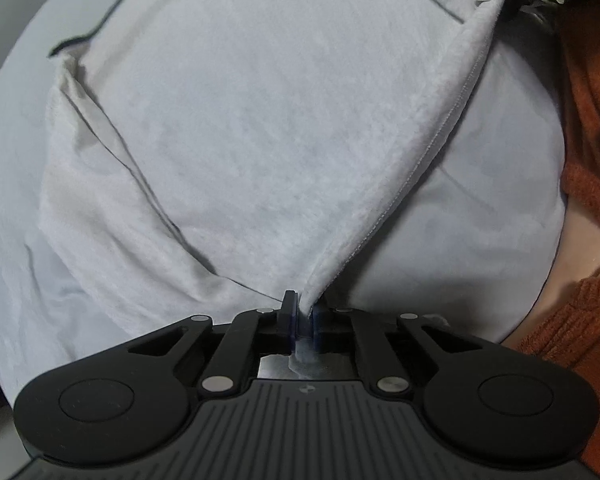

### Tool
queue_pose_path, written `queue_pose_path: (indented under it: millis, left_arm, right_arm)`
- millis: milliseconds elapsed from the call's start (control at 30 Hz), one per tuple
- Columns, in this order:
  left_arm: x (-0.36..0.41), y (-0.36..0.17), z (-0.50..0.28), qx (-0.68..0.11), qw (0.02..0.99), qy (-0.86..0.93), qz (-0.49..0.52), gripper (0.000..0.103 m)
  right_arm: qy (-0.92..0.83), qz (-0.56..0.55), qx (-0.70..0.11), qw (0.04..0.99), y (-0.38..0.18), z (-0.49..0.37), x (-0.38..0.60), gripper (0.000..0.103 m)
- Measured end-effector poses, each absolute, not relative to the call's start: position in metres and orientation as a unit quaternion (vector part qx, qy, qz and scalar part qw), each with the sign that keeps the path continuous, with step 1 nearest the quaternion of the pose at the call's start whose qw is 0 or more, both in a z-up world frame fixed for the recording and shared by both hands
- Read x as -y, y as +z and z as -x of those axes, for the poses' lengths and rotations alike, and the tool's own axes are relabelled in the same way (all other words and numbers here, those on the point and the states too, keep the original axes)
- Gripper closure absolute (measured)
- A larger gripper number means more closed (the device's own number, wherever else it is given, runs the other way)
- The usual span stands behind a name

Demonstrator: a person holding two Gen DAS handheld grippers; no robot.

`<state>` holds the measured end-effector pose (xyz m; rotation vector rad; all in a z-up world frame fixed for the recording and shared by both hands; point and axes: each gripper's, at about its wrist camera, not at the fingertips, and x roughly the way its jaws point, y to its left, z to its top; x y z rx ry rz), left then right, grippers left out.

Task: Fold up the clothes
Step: 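Lift the hem with both grippers and fold it over toward the collar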

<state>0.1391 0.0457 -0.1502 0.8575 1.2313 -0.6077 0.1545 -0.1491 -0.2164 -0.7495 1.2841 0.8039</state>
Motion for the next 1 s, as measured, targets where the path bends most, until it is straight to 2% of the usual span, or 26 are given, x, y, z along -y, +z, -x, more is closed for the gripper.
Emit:
queue_pose_path:
  millis: [33,300,533,633,700,1000]
  left_arm:
    - [-0.049,-0.161,-0.137,-0.550,0.690,-0.271,-0.384,0.097]
    - [-0.058,-0.124,-0.198,-0.507,0.705,-0.256,-0.425,0.097]
    - [-0.039,-0.107,-0.262,-0.468,0.717,-0.230,-0.462,0.097]
    - [-0.008,-0.111,-0.277,-0.459,0.717,-0.221,-0.475,0.097]
    - [0.000,-0.098,-0.283,-0.456,0.717,-0.219,-0.480,0.097]
    - [0.001,-0.121,-0.391,-0.480,0.727,-0.177,-0.458,0.097]
  right_arm:
    - [0.355,0.333,-0.565,0.666,-0.210,-0.159,0.149,0.094]
    - [0.351,0.349,-0.541,0.680,-0.163,-0.198,0.147,0.094]
    - [0.326,0.373,-0.519,0.696,-0.124,-0.254,0.145,0.094]
    - [0.312,0.378,-0.513,0.704,-0.111,-0.284,0.146,0.094]
    - [0.304,0.379,-0.513,0.708,-0.108,-0.300,0.146,0.094]
    - [0.266,0.366,-0.509,0.733,-0.122,-0.409,0.143,0.094]
